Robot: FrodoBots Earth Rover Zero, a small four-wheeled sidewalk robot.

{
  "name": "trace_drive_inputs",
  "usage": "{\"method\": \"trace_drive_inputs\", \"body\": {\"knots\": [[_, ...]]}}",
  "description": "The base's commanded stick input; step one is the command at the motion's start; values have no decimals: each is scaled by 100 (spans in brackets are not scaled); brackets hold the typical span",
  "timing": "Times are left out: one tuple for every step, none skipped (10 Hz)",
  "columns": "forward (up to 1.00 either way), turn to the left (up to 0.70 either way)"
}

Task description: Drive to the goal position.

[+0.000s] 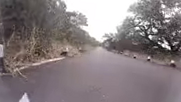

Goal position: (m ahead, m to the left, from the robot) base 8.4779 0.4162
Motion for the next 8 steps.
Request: {"method": "trace_drive_inputs", "body": {"knots": [[70,0],[70,0],[70,0],[70,0],[70,0],[70,0],[70,0],[70,0]]}}
